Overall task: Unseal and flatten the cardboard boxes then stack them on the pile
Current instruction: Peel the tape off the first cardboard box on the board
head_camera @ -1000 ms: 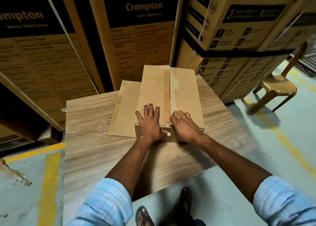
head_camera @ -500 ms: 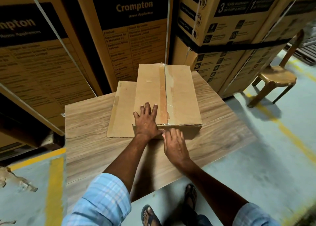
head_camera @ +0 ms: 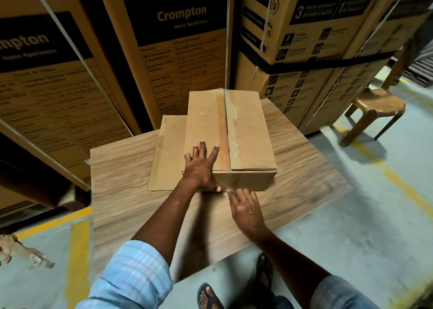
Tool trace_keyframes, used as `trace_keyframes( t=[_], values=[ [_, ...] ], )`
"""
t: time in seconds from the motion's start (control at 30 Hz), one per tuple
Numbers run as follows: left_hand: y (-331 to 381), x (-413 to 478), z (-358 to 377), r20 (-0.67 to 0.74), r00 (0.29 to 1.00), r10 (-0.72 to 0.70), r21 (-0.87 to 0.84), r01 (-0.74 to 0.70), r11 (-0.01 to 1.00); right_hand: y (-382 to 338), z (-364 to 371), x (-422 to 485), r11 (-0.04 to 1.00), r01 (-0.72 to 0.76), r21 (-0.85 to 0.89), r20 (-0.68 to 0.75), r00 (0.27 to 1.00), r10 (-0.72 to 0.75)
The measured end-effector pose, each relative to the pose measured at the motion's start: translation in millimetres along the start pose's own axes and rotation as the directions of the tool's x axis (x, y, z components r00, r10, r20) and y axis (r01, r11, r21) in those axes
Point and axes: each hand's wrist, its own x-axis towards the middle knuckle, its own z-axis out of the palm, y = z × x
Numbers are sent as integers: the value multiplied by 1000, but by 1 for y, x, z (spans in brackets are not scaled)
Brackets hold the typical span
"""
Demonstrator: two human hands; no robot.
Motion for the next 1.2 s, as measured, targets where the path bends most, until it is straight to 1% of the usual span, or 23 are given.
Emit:
trace_keyframes(
  t=[0.03, 0.1, 0.17, 0.23, 0.3, 0.33, 0.37, 0.43, 0.47, 0.5, 0.57, 0.63, 0.7, 0.77, 0.83, 0.9, 1.0, 1.1, 1.2],
  values=[
    [-4, -1, -3, 50, 999, 19, -17, -18, 1000, -3, 1, -2, 1000, -18, 2, 32, 999, 18],
    [-10, -3, -7, 94, 995, 37, -64, -31, 997, -7, 5, -14, 1000, -27, -16, 102, 994, 28],
    [-14, -5, -2, 67, 997, 45, -132, -35, 991, -4, 12, -45, 999, 13, -41, 136, 991, -7],
    [-16, -5, 3, -6, 999, 43, -187, -44, 981, 5, 17, -85, 995, 92, -23, 144, 986, -88],
    [-17, -2, 5, -54, 998, 41, -212, -52, 976, 13, 9, -105, 985, 174, 13, 105, 979, -174],
    [-17, 0, 5, -77, 996, 37, -217, -53, 975, 17, 3, -101, 983, 181, 25, 54, 982, -182],
    [-16, 1, 5, -101, 994, 35, -219, -57, 974, 18, -7, -85, 987, 155, 34, -7, 988, -155],
    [-13, 3, 3, -133, 990, 49, -221, -78, 972, 20, -30, -32, 997, 45, 62, -147, 988, -36],
    [-12, 4, 3, -134, 989, 66, -224, -95, 970, 20, -41, -1, 995, -5, 95, -196, 980, 24],
    [-11, 3, 0, -119, 989, 89, -228, -114, 967, 21, -51, 28, 989, -44, 143, -209, 975, 73],
    [-10, 3, -4, -80, 990, 119, -271, -136, 953, 23, -63, 71, 970, -104, 218, -150, 979, 139],
    [-11, 4, -6, -85, 992, 98, -388, -124, 913, 24, -65, 94, 964, -175, 202, 8, 984, 177],
    [-12, 6, -4, -110, 991, 74, -473, -118, 873, 27, -66, 105, 964, -202, 173, 161, 971, 175],
    [-12, 6, 0, -155, 986, 66, -439, -128, 889, 32, -65, 115, 956, -231, 183, 252, 951, 181],
    [-9, 3, 1, -191, 980, 61, -373, -130, 919, 34, -64, 125, 942, -301, 147, 321, 916, 243],
    [-5, 2, 1, -198, 978, 68, -305, -127, 944, 32, -65, 131, 928, -361, 96, 386, 872, 300],
    [-4, 0, -1, -186, 979, 85, -256, -131, 958, 24, -64, 134, 934, -357, 20, 459, 833, 309],
    [-4, 0, -6, -176, 980, 89, -198, -124, 972, 23, -67, 136, 936, -353, -8, 496, 811, 310],
    [-1, -2, -14, -135, 986, 99, -120, -115, 986, 24, -77, 146, 938, -346, -23, 545, 782, 302]
  ],
)
